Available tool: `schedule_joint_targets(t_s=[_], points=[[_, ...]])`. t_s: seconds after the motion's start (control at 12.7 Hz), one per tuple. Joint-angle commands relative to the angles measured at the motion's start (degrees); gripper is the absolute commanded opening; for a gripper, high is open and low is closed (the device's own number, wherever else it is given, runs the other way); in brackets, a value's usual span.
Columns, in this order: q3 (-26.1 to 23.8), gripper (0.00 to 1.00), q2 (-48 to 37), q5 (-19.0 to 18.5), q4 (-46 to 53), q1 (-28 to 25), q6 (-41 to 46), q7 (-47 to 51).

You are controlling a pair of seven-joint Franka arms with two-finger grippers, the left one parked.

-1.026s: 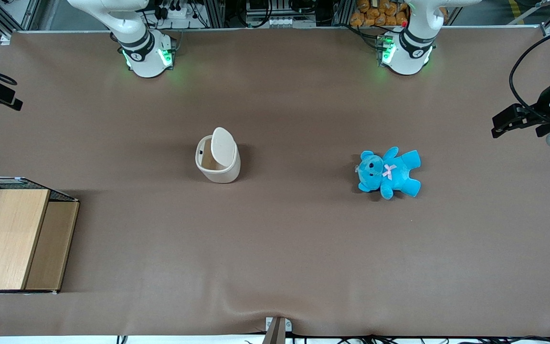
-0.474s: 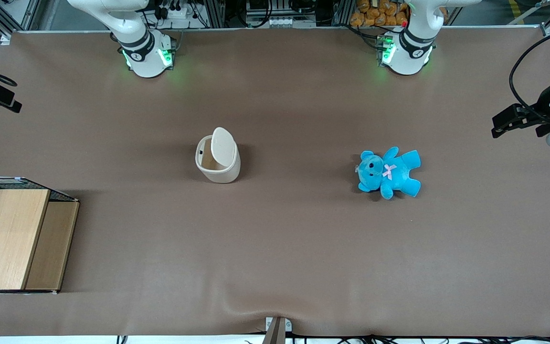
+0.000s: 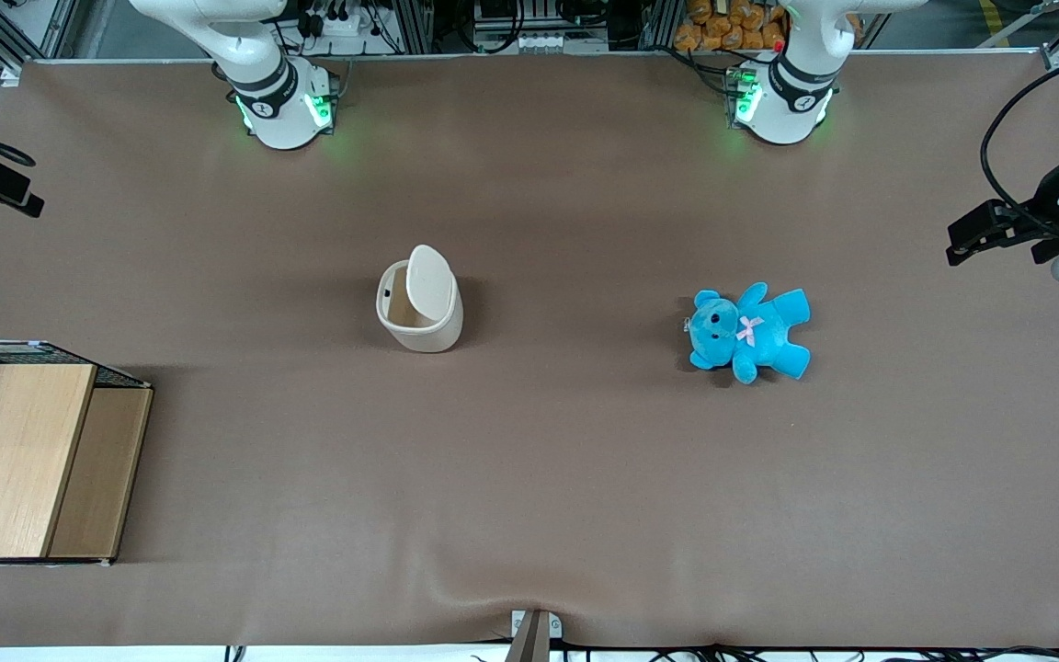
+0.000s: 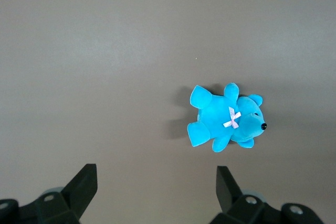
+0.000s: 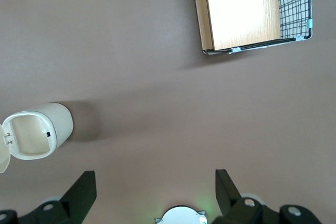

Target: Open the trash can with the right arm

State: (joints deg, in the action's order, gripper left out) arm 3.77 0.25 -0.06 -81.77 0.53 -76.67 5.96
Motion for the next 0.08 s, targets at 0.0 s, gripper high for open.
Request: schedule_joint_targets(t_s=[0.0], points=[[-0.17, 1.0, -0.16, -0.82, 0.47, -0.44, 0.38, 0.99]])
